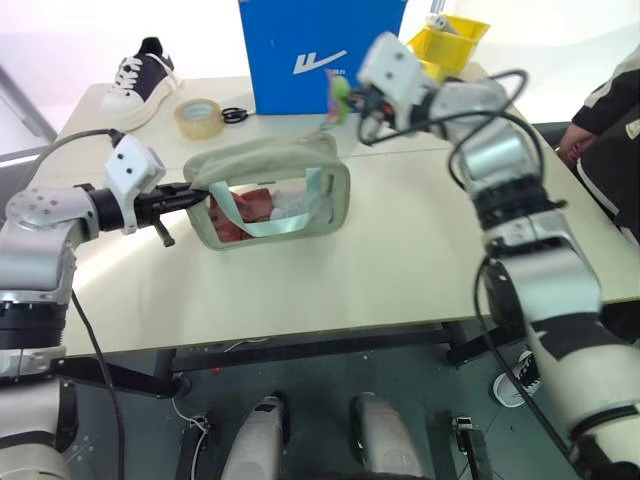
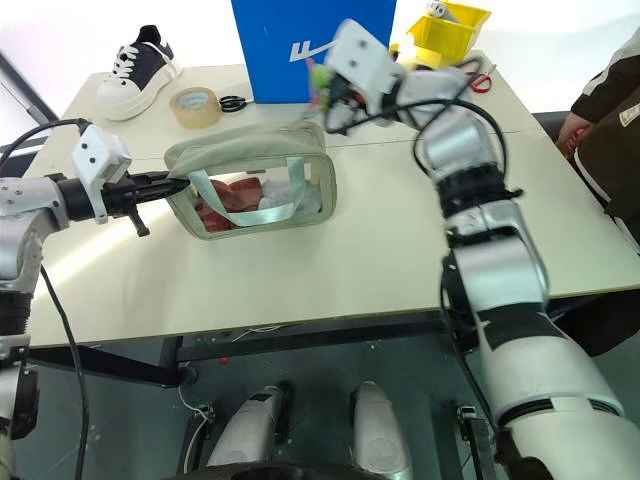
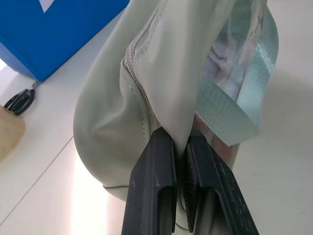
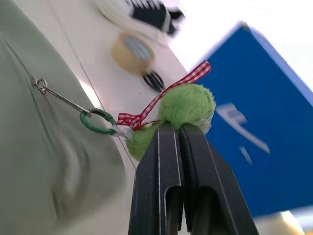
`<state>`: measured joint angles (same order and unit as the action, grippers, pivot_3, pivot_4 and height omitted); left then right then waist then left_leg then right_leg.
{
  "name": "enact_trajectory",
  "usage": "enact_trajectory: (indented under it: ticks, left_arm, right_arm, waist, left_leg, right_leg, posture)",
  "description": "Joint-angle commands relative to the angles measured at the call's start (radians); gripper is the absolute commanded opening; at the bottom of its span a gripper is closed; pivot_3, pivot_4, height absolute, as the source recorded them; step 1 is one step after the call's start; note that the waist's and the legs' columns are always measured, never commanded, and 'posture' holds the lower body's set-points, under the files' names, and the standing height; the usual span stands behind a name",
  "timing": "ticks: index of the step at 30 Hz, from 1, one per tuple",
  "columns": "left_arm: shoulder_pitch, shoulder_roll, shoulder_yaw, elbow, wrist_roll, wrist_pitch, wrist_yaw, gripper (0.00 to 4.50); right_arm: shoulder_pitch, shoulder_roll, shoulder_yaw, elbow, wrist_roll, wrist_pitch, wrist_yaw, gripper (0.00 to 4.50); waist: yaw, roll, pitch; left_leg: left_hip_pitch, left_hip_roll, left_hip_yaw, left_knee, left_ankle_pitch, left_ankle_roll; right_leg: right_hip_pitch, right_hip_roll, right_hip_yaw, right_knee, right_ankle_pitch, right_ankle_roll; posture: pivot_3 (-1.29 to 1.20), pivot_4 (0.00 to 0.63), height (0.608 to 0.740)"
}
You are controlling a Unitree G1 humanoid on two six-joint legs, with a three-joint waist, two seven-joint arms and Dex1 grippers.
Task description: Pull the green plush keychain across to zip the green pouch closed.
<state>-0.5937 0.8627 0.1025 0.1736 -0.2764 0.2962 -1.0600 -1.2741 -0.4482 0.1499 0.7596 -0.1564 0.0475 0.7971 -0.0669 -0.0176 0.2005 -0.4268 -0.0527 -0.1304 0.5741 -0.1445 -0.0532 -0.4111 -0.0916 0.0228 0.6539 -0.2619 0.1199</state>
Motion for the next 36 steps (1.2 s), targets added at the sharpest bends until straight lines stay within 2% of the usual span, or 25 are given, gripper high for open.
enact_trajectory:
  ticks: [1,3,7,14,18,21,25,29,30,31,33,36]
  left_arm:
    - [-0.004,0.018,0.017,-0.009,0.001,-0.006,0.0,0.0]
    - [-0.021,0.015,0.007,0.005,0.006,-0.007,-0.003,0.0]
    - [-0.047,0.012,-0.007,0.026,0.012,-0.015,-0.012,0.0]
    - [-0.083,0.004,-0.035,0.056,0.021,-0.028,-0.02,0.0]
    - [-0.09,0.004,-0.037,0.058,0.022,-0.027,-0.025,0.0]
    - [-0.085,0.005,-0.035,0.053,0.021,-0.028,-0.025,0.0]
    - [-0.073,0.005,-0.027,0.043,0.019,-0.026,-0.018,0.0]
    - [-0.059,0.005,-0.023,0.029,0.017,-0.024,-0.011,0.0]
    - [-0.056,0.007,-0.022,0.027,0.017,-0.024,-0.01,0.0]
    - [-0.055,0.008,-0.021,0.028,0.018,-0.025,-0.009,0.0]
    - [-0.054,0.01,-0.019,0.031,0.02,-0.027,-0.006,0.0]
    - [-0.056,0.011,-0.02,0.033,0.024,-0.028,0.0,0.0]
  right_arm:
    - [0.063,-0.083,-0.033,-0.115,-0.029,0.046,-0.064,0.03]
    - [0.143,-0.114,-0.06,-0.174,-0.021,0.103,-0.097,0.03]
    - [0.281,-0.11,-0.094,-0.283,0.006,0.206,-0.152,0.03]
    - [0.485,0.076,-0.103,-0.426,0.102,0.365,-0.239,0.03]
    - [0.513,0.183,-0.078,-0.45,0.113,0.398,-0.293,0.03]
    - [0.518,0.21,-0.055,-0.428,0.104,0.386,-0.304,0.03]
    - [0.523,0.18,-0.016,-0.407,0.069,0.344,-0.296,0.03]
    - [0.516,0.148,-0.029,-0.423,0.09,0.334,-0.269,0.03]
    - [0.512,0.138,-0.038,-0.447,0.115,0.354,-0.238,0.46]
    - [0.504,0.123,-0.047,-0.473,0.136,0.372,-0.211,0.62]
    - [0.484,0.089,-0.06,-0.507,0.156,0.399,-0.174,1.44]
    - [0.44,0.0,-0.079,-0.524,0.176,0.417,-0.1,3.06]
  waist:
    - [-0.002,0.0,0.0]
    - [-0.003,0.0,0.0]
    - [-0.001,0.0,0.0]
    - [-0.002,0.0,0.0]
    - [-0.002,0.0,0.0]
    - [-0.001,0.0,0.0]
    - [-0.001,0.0,0.0]
    - [-0.001,0.0,0.0]
    - [-0.001,0.0,0.0]
    - [-0.001,0.0,0.0]
    - [-0.001,0.0,0.0]
    - [0.0,0.0,0.0]
  left_leg:
    - [0.0,0.0,0.0,0.0,0.0,0.0]
    - [0.0,0.0,0.001,0.0,0.0,0.0]
    - [0.0,0.0,0.001,0.0,0.0,0.0]
    - [0.001,0.001,0.001,0.001,0.0,0.0]
    - [0.0,0.0,0.001,0.001,0.0,0.0]
    - [0.001,0.0,0.001,0.002,0.0,0.0]
    - [0.001,0.0,0.001,0.002,0.0,0.0]
    - [0.001,0.0,0.001,0.002,0.0,0.0]
    - [0.001,0.0,0.001,0.002,0.0,0.0]
    - [0.001,0.0,0.001,0.002,0.0,0.0]
    - [0.001,0.0,0.001,0.002,0.0,0.0]
    - [0.0,0.0,0.001,0.002,0.0,0.0]
  right_leg:
    - [0.0,0.0,0.0,0.0,0.0,0.0]
    - [0.0,0.0,0.001,0.0,0.0,0.0]
    - [0.0,0.0,0.001,0.0,0.0,0.0]
    - [0.001,0.0,0.0,0.0,0.0,0.0]
    - [0.001,0.0,0.001,0.001,0.0,0.0]
    - [0.001,0.0,0.0,0.001,0.0,0.0]
    - [0.001,0.0,0.0,0.0,0.0,0.0]
    - [0.001,0.0,0.0,0.0,0.0,0.0]
    - [0.001,0.0,0.0,0.0,0.0,0.0]
    - [0.001,0.0,0.0,0.0,0.0,0.0]
    - [0.001,0.0,0.0,0.0,0.0,0.0]
    - [0.001,0.0,0.0,0.0,0.0,0.0]
  posture:
    - [0.0,0.15,0.74]
    - [0.0,0.15,0.74]
    - [0.0,0.15,0.74]
    - [0.0,0.15,0.74]
    - [0.0,0.15,0.74]
    - [0.0,0.15,0.74]
    - [0.0,0.15,0.74]
    - [0.0,0.15,0.74]
    - [0.0,0.15,0.74]
    - [0.0,0.15,0.74]
    - [0.0,0.15,0.74]
    - [0.0,0.15,0.74]
